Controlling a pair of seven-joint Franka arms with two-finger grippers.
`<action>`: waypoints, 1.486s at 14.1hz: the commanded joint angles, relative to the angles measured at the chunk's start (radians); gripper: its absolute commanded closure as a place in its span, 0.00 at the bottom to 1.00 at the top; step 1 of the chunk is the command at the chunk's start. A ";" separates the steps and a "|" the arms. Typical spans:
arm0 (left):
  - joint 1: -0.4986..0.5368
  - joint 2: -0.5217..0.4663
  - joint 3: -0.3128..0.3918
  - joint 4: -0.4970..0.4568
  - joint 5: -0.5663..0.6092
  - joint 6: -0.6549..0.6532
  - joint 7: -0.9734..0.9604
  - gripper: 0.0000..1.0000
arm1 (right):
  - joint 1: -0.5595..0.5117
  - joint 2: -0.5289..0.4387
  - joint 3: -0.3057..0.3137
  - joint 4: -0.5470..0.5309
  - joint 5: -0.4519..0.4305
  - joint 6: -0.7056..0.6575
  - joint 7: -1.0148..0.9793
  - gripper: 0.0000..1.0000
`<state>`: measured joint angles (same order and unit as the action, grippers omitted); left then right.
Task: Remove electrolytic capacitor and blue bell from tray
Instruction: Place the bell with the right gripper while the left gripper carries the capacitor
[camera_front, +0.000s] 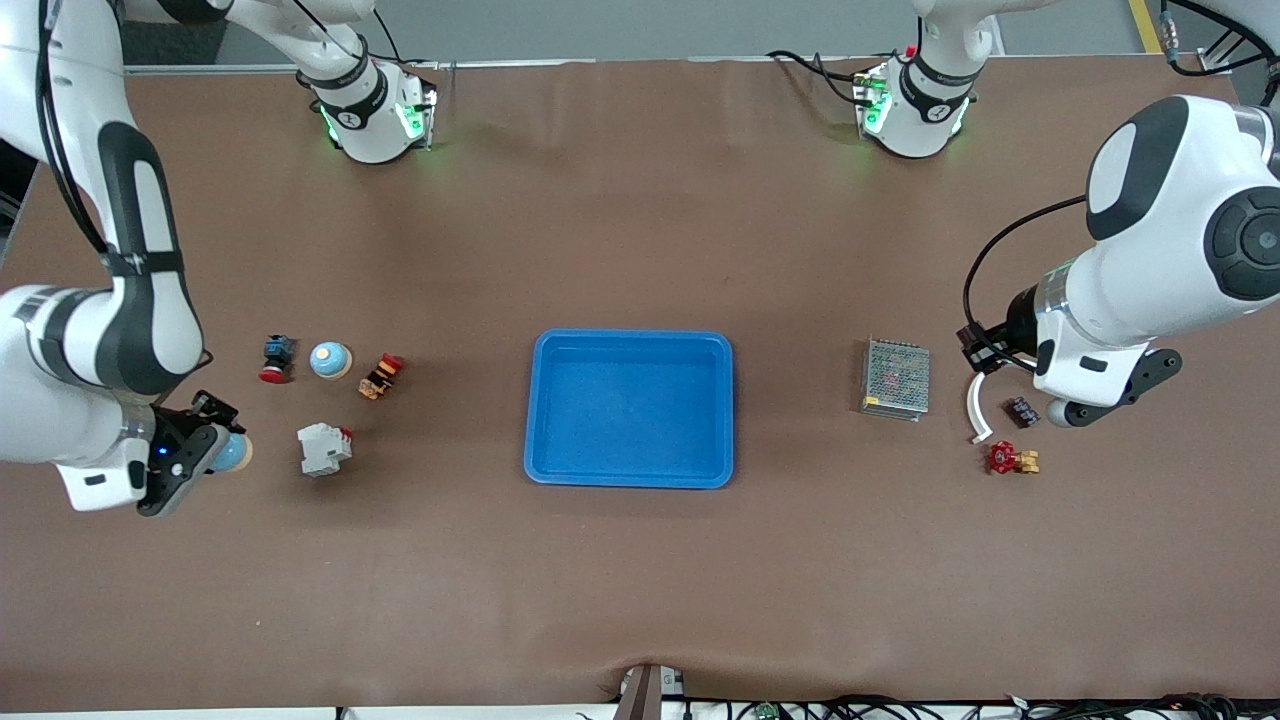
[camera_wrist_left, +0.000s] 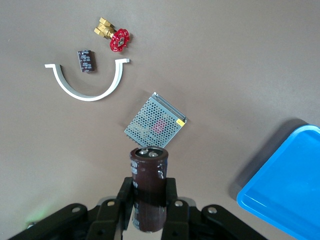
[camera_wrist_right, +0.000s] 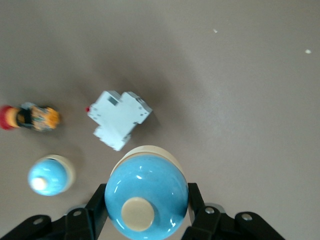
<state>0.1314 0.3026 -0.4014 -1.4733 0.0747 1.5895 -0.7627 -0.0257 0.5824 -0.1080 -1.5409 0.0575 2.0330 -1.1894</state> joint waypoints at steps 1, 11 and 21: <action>0.011 -0.023 -0.002 -0.009 -0.016 -0.013 0.031 1.00 | -0.022 0.022 0.021 -0.033 0.002 0.064 -0.073 0.56; 0.008 -0.008 -0.002 -0.010 -0.021 -0.005 0.028 1.00 | -0.060 0.096 0.025 -0.088 0.007 0.197 -0.231 0.56; 0.013 -0.022 -0.002 -0.056 -0.026 -0.059 0.016 1.00 | -0.071 0.116 0.025 -0.147 0.053 0.291 -0.271 0.54</action>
<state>0.1315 0.3037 -0.4013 -1.4861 0.0746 1.5465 -0.7626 -0.0662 0.6942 -0.1032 -1.6869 0.0852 2.3113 -1.4221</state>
